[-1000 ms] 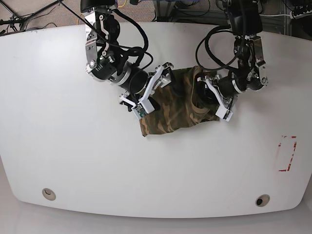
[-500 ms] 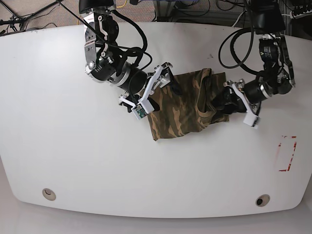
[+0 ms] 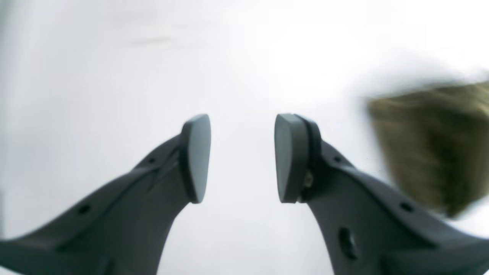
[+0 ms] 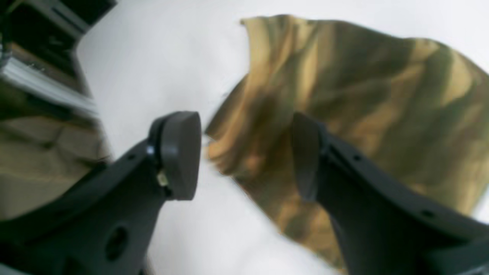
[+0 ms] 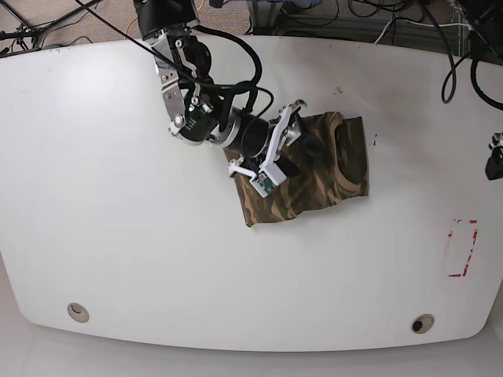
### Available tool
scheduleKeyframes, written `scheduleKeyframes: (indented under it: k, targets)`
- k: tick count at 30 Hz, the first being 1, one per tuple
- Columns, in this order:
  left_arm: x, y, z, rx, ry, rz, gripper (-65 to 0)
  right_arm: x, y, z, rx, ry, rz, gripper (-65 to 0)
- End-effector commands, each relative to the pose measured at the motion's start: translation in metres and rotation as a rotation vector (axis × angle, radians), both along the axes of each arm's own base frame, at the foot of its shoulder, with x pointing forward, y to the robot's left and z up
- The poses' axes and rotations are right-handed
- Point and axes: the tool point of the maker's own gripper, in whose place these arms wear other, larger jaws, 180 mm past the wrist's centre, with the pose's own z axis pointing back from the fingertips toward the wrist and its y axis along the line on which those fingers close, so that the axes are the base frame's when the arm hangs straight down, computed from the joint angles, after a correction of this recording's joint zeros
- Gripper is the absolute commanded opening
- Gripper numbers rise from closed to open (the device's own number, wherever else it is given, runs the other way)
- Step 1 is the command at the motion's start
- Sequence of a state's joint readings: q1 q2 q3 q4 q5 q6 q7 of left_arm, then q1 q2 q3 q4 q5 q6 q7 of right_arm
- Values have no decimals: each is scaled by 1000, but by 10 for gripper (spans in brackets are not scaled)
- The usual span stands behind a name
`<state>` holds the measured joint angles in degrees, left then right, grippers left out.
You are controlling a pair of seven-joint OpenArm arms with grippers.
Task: Fold the T-shirt properly
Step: 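Open the left gripper, withdraw it, and press the bundle with the right gripper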
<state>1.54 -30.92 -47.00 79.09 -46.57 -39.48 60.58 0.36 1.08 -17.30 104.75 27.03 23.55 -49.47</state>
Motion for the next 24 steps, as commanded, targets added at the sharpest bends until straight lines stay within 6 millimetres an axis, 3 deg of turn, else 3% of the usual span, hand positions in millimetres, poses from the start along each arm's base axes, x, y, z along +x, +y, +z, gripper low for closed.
scheduleKeyframes:
  k: [1,5,10,14,20,24]
  targets:
    - [-2,29,29,66,-46,39,-392,5,11,5,31,-16,14,-308]
    - [-16,59,34,124,-17,119,-392,7,32,1,35,-17,66,-308]
    - [-24,70,29,181,36,150,-392,16,47,-19,14,19,97,-308]
    - [-36,72,22,186,68,159,-393,11,76,-26,37,38,148,-308]
    - [-37,56,1,144,92,138,-393,48,103,-39,2,26,156,-308]
    - [-42,52,-1,168,109,123,-393,61,112,-47,-30,19,147,-308]
